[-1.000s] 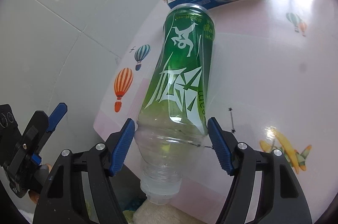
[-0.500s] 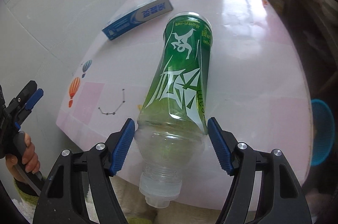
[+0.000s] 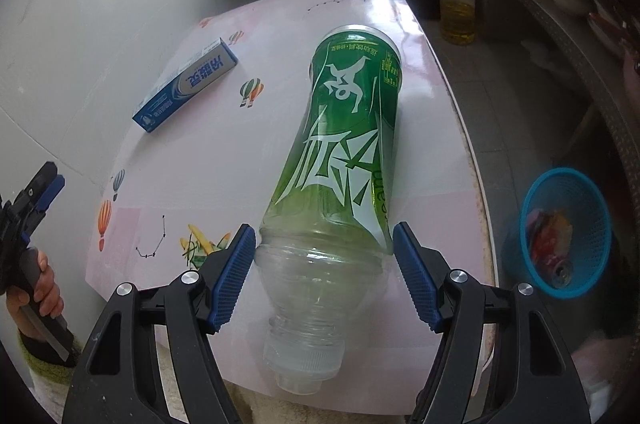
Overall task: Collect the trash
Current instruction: 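Close the left gripper on the blue-white toothpaste box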
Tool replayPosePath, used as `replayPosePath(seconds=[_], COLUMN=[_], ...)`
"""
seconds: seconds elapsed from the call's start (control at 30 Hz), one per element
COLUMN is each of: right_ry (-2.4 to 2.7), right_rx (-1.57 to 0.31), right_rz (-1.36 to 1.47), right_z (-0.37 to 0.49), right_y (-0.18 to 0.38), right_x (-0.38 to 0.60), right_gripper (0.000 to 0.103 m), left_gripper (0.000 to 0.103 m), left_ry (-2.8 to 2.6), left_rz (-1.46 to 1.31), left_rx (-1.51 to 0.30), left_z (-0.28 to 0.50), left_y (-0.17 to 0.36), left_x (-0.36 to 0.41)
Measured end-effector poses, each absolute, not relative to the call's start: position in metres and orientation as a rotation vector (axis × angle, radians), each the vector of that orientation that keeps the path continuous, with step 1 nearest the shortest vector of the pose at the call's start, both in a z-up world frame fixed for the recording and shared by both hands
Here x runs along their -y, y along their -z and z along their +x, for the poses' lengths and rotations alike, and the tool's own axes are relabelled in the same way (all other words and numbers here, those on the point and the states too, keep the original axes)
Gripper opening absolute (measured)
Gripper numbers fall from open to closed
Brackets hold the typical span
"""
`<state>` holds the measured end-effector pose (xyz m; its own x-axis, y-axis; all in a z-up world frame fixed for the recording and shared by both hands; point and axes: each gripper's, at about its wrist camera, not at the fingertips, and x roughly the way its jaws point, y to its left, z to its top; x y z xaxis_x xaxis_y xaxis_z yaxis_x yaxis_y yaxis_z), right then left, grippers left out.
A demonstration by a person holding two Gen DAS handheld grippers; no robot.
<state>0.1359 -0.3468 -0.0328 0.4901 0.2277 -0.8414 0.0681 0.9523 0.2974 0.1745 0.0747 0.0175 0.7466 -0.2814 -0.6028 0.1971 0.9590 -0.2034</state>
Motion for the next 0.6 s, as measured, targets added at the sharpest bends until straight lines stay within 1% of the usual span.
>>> replayPosePath(seconds=[0.1, 0.33, 0.47, 0.6], right_ry=[-0.112, -0.149, -0.157, -0.155], right_rx=[-1.054, -1.041, -1.042, -1.042], right_rz=[0.326, 0.397, 0.416, 0.422], right_z=[0.132, 0.125, 0.125, 0.127], right_y=[0.031, 0.032, 0.032, 0.031], right_x=[0.355, 0.373, 0.378, 0.379], right_gripper=[0.067, 0.067, 0.067, 0.067], left_gripper=[0.096, 0.096, 0.096, 0.096], left_ry=[0.299, 0.374, 0.408, 0.404], left_rz=[-0.1, -0.011, 0.103, 0.337], left_rx=[-0.654, -0.645, -0.721, -0.825], left_z=[0.202, 0.293, 0.351, 0.392], left_y=[-0.023, -0.025, -0.003, 0.034], left_x=[-0.064, -0.043, -0.031, -0.013])
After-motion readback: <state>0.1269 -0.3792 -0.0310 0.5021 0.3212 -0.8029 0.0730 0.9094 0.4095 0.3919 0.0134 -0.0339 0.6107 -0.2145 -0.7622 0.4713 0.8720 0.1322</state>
